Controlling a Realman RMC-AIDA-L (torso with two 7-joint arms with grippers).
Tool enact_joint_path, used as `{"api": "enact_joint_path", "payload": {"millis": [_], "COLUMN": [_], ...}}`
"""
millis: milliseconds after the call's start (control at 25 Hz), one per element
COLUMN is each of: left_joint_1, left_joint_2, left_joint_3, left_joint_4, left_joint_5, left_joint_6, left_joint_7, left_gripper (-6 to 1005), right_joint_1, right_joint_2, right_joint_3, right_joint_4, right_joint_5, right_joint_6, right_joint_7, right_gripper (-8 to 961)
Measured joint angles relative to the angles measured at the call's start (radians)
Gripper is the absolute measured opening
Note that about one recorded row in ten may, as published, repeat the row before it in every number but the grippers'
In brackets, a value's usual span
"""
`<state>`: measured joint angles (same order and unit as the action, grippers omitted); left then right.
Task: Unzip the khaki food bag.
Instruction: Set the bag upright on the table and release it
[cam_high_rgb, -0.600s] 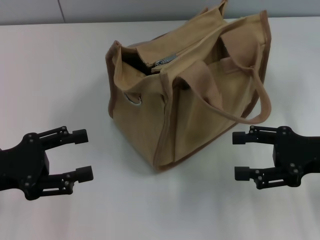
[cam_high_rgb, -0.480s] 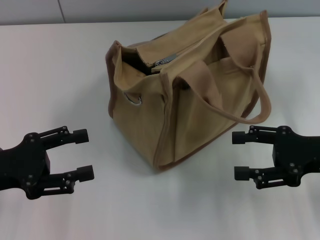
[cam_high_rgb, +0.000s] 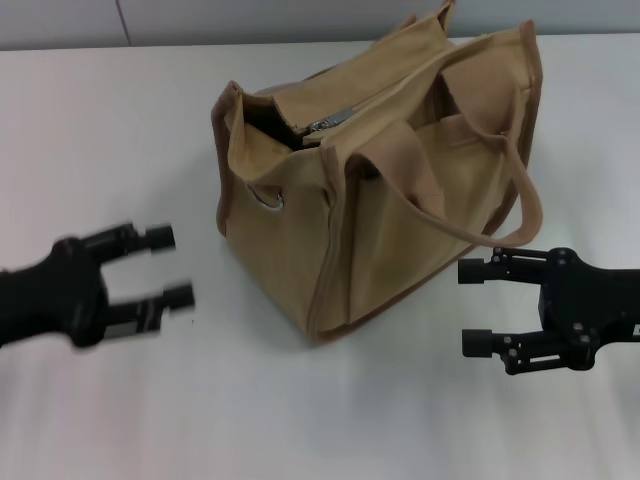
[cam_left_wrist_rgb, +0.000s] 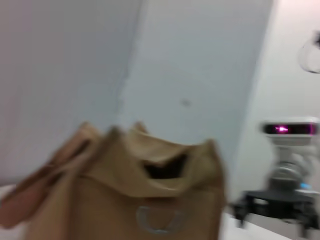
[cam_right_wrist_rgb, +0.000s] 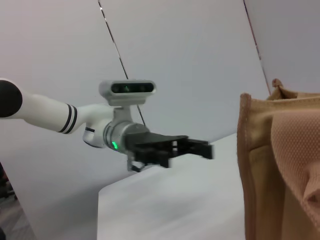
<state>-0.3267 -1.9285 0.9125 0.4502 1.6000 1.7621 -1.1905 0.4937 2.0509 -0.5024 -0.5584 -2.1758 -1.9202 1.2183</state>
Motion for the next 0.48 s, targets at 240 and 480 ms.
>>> {"api": "enact_joint_path", "payload": {"millis": [240,480], "left_joint_1": [-0.030,-0.095], "left_joint_2": [-0.070,-0.134], "left_joint_3": [-0.081,-0.054], "left_joint_4": [0.002,0.012], "left_joint_5": [-0.001,0.018], "left_joint_6": [-0.175,-0.325], "left_joint_7": [-0.009,0.004], "left_gripper": [833,831], "right_joint_1": [-0.005,-0.014], "right_joint_2": [0.000,0.000], "right_joint_3": [0.003,0.003], "right_joint_4": [0.001,0.003], "right_joint_5": [0.001,0.001], "right_joint_6": [0.010,0.012], "right_joint_7": [0.000,0.000], "right_gripper": [851,851]}}
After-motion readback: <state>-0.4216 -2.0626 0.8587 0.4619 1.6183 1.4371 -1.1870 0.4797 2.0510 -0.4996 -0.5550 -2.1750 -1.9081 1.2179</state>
